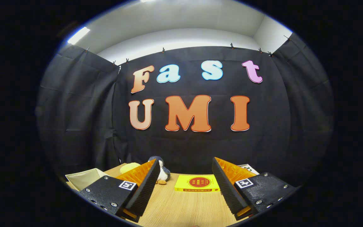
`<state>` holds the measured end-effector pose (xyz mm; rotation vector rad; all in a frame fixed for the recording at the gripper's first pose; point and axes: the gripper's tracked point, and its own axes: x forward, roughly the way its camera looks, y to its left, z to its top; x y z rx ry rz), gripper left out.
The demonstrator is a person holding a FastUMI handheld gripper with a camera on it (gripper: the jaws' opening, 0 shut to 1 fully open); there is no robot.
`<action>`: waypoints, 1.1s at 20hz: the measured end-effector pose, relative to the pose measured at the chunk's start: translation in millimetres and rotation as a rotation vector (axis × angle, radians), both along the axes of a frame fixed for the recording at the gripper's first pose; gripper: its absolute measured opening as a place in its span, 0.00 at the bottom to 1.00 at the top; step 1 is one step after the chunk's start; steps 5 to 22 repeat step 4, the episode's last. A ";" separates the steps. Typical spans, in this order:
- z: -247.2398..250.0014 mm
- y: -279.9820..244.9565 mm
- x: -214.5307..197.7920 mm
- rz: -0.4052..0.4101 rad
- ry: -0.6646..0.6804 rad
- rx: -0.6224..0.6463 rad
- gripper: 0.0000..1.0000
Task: Open the storage box then place both shoes into the box .Put the left shoe in first, then the right shoe, with the right side of both shoes facing outward in a uniform manner.
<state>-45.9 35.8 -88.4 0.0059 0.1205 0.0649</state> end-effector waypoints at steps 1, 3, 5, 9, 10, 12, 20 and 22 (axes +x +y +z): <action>-0.9 0.8 0.5 0.005 0.003 -0.004 0.98; -1.2 0.5 2.3 0.008 0.008 0.000 0.98; -1.1 1.5 3.4 0.007 0.009 0.007 0.98; -1.1 1.5 3.4 0.007 0.009 0.007 0.98; -1.1 1.5 3.4 0.007 0.009 0.007 0.98; -1.1 1.5 3.4 0.007 0.009 0.007 0.98; -1.1 1.5 3.4 0.007 0.009 0.007 0.98; -1.1 1.5 3.4 0.007 0.009 0.007 0.98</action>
